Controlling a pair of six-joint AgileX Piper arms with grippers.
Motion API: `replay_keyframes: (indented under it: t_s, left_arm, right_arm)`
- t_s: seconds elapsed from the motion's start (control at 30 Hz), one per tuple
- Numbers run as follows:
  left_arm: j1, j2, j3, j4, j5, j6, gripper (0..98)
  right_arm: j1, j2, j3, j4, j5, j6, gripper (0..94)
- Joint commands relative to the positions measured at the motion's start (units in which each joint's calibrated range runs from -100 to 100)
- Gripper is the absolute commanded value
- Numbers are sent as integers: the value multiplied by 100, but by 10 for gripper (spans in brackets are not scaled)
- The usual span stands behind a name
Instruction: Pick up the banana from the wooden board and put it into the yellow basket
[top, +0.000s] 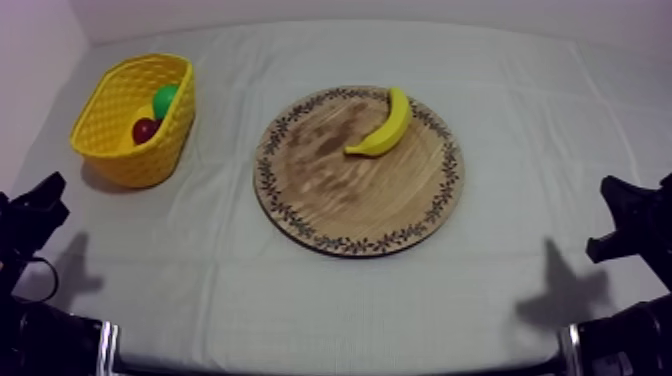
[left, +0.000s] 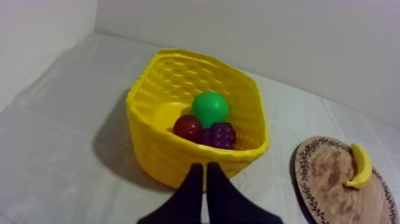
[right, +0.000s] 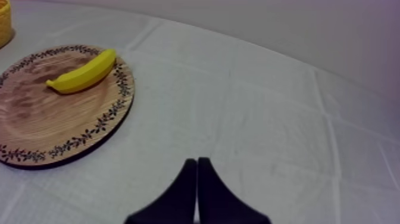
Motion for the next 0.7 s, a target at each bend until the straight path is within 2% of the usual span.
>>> replay_keyframes:
  t_s: [0.0,0.3,0.47,0.6,0.67]
  left_arm:
    - [0,0,-2,1,3,2,1]
    - [18,0,-2,1,3,-2,1]
    - [260,0,-2,1,3,-6,1]
    - [551,0,-2,-3,3,-489,1]
    - [672,0,-9,-1,32,-602,1]
  right_arm:
    - [0,0,5,-2,-2,-2,2]
    - [0,0,5,-2,-2,-2,2]
    - [0,0,5,-2,-2,-2,2]
    - [0,0,5,-2,-2,-2,2]
    - [0,0,5,-2,-2,-2,2]
